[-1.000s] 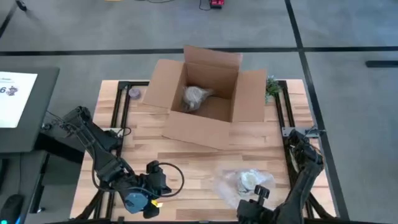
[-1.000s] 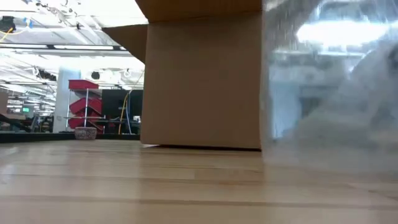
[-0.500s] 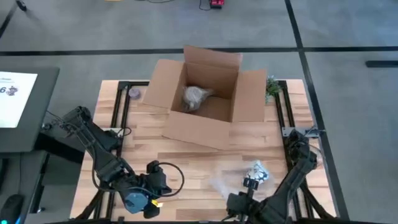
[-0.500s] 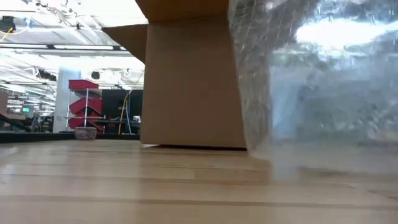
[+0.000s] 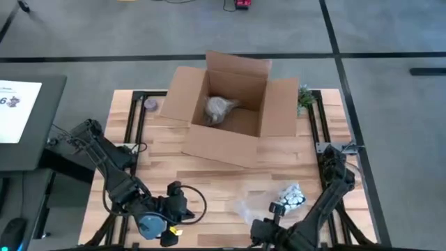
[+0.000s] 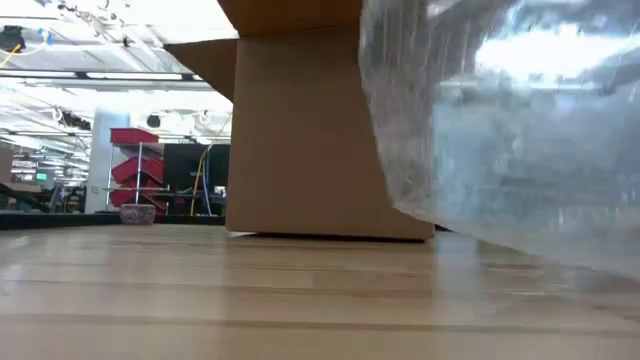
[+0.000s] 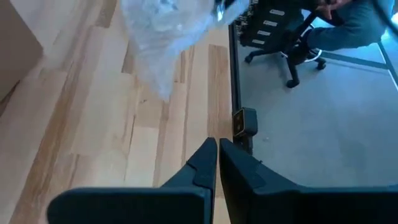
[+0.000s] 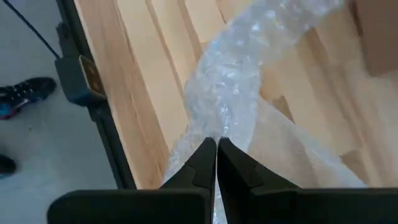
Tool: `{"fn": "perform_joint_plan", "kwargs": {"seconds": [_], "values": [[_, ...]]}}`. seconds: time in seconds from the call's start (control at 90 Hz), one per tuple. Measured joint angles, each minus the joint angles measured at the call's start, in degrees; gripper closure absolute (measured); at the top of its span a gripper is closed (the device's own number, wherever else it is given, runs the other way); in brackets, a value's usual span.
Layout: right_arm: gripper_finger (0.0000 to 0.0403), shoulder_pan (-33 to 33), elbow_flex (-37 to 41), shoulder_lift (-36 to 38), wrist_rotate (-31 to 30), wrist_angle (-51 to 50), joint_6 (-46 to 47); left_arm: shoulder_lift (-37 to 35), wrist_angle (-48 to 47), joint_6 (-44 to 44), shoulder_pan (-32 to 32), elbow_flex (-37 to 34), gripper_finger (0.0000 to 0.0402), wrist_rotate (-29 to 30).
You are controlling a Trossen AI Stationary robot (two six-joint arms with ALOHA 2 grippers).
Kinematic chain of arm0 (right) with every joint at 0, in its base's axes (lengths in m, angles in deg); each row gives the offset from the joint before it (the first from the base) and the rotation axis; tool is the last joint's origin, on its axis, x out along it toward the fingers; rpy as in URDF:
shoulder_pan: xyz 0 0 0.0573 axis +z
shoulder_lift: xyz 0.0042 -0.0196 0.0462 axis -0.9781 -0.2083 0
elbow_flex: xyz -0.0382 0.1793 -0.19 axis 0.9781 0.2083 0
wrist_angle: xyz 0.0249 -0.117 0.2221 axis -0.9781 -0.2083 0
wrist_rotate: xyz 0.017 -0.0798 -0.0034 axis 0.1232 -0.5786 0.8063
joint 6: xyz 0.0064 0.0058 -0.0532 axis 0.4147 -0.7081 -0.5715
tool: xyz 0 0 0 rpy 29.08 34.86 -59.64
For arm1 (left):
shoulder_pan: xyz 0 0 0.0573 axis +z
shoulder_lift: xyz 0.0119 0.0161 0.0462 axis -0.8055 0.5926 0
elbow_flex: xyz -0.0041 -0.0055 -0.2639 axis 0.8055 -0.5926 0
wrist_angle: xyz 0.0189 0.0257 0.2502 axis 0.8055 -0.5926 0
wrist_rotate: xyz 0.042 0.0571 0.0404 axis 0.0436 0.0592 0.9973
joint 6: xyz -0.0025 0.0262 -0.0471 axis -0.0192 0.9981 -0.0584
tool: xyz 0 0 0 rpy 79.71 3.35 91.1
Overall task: Wrap mug
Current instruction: Wrap the white blue mug with the transparent bubble wrap
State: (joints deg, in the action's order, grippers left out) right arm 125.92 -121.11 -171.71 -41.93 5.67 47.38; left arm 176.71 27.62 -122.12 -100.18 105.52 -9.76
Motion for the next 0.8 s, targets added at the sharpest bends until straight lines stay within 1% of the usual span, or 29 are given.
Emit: {"fn": "perform_joint_plan", "kwargs": {"seconds": [0.056,0.111,0.211,0.344,0.456,0.6,0.667,0.722,0.756,0.8], "values": [[0.0396,-0.72,1.85,0.0,1.12,4.75,-1.74,0.0,0.0,-0.1,0.0,0.0,0.0402,-0.01],[0.0382,-1.42,2.52,-0.15,3.17,8.09,-4.43,0.02,0.0,-0.31,0.0,0.0,0.0402,-0.03],[0.0335,-3.02,2.43,-0.03,6.17,11.25,-7.38,0.0,0.0,-0.36,0.0,0.0,0.0402,-0.07],[0.026,-4.89,0.88,0.99,9.92,10.81,-11.42,0.0,-0.02,-0.45,0.0,0.0,0.0402,-0.8],[0.0208,-5.28,-0.85,3.34,11.71,8.49,-11.46,0.0,0.0,-0.5,0.0,0.0,0.0402,-0.85],[0.0167,-3.57,-1.02,7.02,12.16,1.18,-3.23,0.0,-0.02,-0.88,0.0,0.0,0.0402,-0.99],[0.0156,-2.04,-1.0,8.44,11.97,-5.46,2.02,0.0,0.0,-0.92,0.0,0.0,0.0402,-1.01],[0.0152,-0.12,-0.35,9.89,10.38,-11.35,7.62,0.0,-0.04,-0.92,0.0,0.0,0.0402,-1.03],[0.0151,1.09,0.92,11.08,9.33,-12.15,10.65,0.01,-0.01,-0.92,0.0,0.0,0.0402,-1.03],[0.0149,2.46,4.55,13.74,7.87,-10.7,13.6,0.0,0.02,-0.92,0.0,0.0,0.0402,-1.03]]}}
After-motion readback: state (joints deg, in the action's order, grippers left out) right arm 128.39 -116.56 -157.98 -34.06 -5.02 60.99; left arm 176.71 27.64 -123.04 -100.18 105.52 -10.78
